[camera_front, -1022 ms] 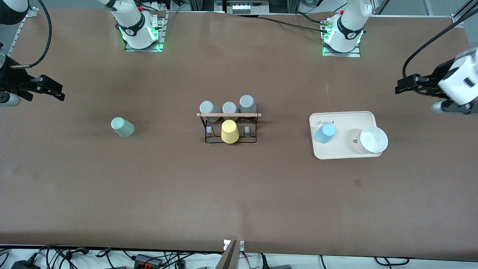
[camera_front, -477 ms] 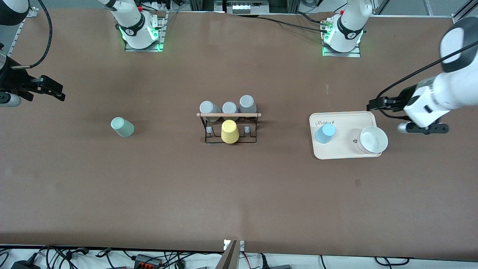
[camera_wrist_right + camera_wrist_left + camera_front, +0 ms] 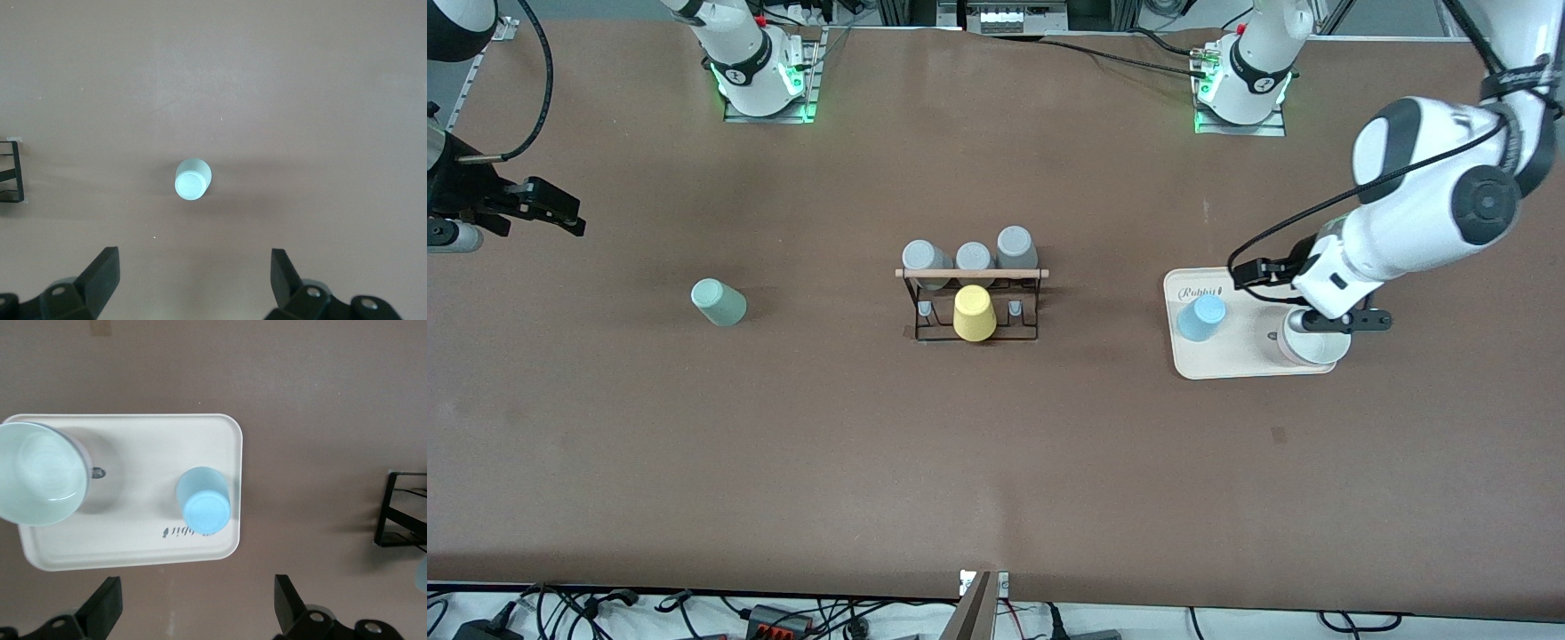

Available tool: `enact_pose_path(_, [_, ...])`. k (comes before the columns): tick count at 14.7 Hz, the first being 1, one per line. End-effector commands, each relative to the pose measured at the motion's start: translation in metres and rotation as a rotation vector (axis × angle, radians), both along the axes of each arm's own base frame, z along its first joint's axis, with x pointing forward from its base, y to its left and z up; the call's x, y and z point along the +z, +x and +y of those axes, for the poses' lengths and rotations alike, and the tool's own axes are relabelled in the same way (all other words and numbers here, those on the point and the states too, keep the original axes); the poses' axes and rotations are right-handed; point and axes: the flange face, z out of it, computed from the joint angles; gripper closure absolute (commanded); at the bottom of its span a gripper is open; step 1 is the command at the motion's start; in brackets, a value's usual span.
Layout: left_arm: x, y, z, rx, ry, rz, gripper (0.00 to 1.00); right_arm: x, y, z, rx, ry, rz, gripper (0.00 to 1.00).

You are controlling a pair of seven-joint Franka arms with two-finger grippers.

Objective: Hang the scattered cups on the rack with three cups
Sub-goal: 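Lower the left gripper and grasp the light blue cup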

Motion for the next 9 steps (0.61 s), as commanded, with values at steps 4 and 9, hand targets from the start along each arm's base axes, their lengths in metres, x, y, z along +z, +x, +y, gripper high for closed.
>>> enact_pose_path(4, [-0.083,-0.022,-0.025,0.025,0.025,-0.079,0.0,0.001,0.004,-0.002,-0.005,0.002,-0.019,0.0])
enact_pose_path(9, [-0.13,-0.027,-0.035,-0.007,0.104,-0.069,0.0,0.0,0.008,-0.003,-0.006,0.003,-0.019,0.0])
